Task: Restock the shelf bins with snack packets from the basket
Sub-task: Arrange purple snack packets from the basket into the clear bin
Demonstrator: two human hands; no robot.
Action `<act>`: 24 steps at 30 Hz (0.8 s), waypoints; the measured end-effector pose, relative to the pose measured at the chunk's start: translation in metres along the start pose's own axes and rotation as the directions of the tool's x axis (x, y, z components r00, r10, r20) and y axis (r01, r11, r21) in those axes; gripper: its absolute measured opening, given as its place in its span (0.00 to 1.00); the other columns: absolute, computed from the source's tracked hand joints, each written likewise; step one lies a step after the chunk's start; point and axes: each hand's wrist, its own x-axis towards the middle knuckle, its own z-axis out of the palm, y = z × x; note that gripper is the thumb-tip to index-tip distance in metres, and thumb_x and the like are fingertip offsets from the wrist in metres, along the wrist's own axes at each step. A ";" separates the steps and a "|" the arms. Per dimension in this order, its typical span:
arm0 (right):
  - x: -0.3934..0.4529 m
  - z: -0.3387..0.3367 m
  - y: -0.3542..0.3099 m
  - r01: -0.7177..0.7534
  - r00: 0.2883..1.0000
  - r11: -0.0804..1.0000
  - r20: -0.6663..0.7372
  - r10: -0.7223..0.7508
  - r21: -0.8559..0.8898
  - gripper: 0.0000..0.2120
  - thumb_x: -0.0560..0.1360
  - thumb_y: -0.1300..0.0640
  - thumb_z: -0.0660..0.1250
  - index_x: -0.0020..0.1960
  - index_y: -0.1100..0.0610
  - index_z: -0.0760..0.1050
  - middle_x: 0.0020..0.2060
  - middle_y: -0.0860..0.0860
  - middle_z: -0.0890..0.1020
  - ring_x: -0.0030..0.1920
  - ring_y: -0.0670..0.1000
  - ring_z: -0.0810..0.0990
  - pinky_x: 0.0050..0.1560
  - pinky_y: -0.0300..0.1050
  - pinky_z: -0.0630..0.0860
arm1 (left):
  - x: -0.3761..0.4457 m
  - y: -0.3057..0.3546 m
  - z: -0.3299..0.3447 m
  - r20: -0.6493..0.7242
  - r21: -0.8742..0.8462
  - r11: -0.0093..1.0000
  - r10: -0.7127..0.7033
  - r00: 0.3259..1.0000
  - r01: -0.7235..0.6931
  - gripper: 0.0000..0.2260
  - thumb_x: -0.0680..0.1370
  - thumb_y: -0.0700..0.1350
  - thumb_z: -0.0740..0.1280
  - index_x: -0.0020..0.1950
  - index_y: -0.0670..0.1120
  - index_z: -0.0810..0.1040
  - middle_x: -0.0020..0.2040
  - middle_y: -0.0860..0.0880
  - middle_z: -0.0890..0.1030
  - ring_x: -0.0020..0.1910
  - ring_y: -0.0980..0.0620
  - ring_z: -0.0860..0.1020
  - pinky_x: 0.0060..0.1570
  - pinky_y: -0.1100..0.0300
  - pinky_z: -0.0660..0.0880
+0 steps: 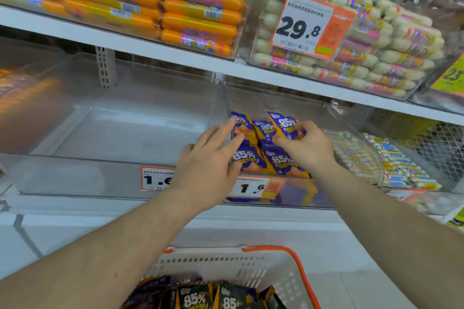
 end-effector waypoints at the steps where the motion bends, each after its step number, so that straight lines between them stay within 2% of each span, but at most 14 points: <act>1: 0.016 0.006 -0.002 -0.031 0.999 0.999 0.024 0.032 -0.035 0.29 0.61 0.33 0.71 0.58 0.44 0.74 0.56 0.52 0.79 0.60 0.57 0.76 0.60 0.53 0.74 | 0.002 -0.001 0.000 0.076 -0.026 0.999 -0.042 0.996 0.044 0.24 0.81 0.53 0.60 0.77 0.54 0.62 0.80 0.56 0.53 0.73 0.50 0.60 0.61 0.45 0.72; 3: 0.040 0.018 -0.006 -0.064 0.995 0.994 0.075 0.071 -0.089 0.34 0.61 0.32 0.70 0.64 0.44 0.73 0.61 0.54 0.79 0.63 0.58 0.75 0.63 0.54 0.73 | 0.003 0.003 -0.003 0.135 -0.060 0.991 -0.112 0.984 0.121 0.24 0.82 0.53 0.57 0.79 0.57 0.56 0.79 0.61 0.46 0.72 0.52 0.63 0.60 0.50 0.73; 5: 0.059 0.030 -0.012 -0.074 0.990 0.988 0.111 0.090 -0.136 0.35 0.61 0.32 0.69 0.65 0.45 0.74 0.64 0.54 0.78 0.65 0.59 0.74 0.65 0.55 0.72 | 0.003 0.006 -0.003 0.109 -0.075 0.987 -0.131 0.985 0.139 0.24 0.83 0.53 0.57 0.78 0.58 0.55 0.79 0.64 0.45 0.70 0.53 0.67 0.59 0.53 0.73; 11: 0.083 0.058 -0.018 -0.058 0.978 0.949 0.174 0.117 -0.311 0.31 0.62 0.31 0.68 0.60 0.46 0.76 0.63 0.58 0.76 0.63 0.63 0.73 0.62 0.55 0.73 | 0.001 0.007 -0.005 0.092 -0.063 0.989 -0.125 0.988 0.131 0.25 0.83 0.54 0.56 0.79 0.58 0.52 0.79 0.64 0.43 0.68 0.53 0.70 0.57 0.54 0.73; 15: 0.087 0.066 -0.011 -0.029 0.979 0.924 0.175 0.102 -0.381 0.32 0.70 0.28 0.61 0.67 0.44 0.72 0.70 0.60 0.70 0.69 0.65 0.66 0.65 0.58 0.68 | 0.000 0.008 -0.003 0.079 -0.050 0.989 -0.137 0.987 0.142 0.24 0.83 0.54 0.55 0.79 0.59 0.51 0.78 0.65 0.41 0.67 0.53 0.71 0.56 0.54 0.73; 18: 0.085 0.071 -0.005 0.008 0.983 0.914 0.173 0.068 -0.405 0.28 0.77 0.34 0.56 0.73 0.43 0.67 0.73 0.60 0.65 0.72 0.66 0.62 0.69 0.60 0.63 | 0.000 0.009 -0.003 0.082 -0.035 0.990 -0.133 0.988 0.136 0.25 0.83 0.54 0.55 0.79 0.59 0.51 0.78 0.64 0.41 0.67 0.53 0.71 0.55 0.55 0.73; 21: 0.084 0.071 -0.005 0.053 0.977 0.897 0.207 0.043 -0.438 0.24 0.80 0.42 0.56 0.76 0.43 0.63 0.75 0.60 0.62 0.73 0.66 0.59 0.71 0.61 0.60 | 0.000 0.010 -0.004 0.100 -0.027 0.990 -0.134 0.986 0.137 0.25 0.83 0.53 0.54 0.79 0.59 0.50 0.78 0.64 0.40 0.67 0.53 0.71 0.55 0.54 0.73; 24: 0.081 0.070 -0.005 0.065 0.977 0.884 0.211 0.039 -0.464 0.24 0.81 0.42 0.56 0.76 0.43 0.63 0.75 0.60 0.62 0.74 0.66 0.58 0.71 0.62 0.60 | 0.001 0.011 -0.005 0.121 -0.016 0.990 -0.137 0.983 0.140 0.25 0.83 0.54 0.53 0.79 0.59 0.49 0.78 0.64 0.38 0.68 0.54 0.70 0.55 0.54 0.73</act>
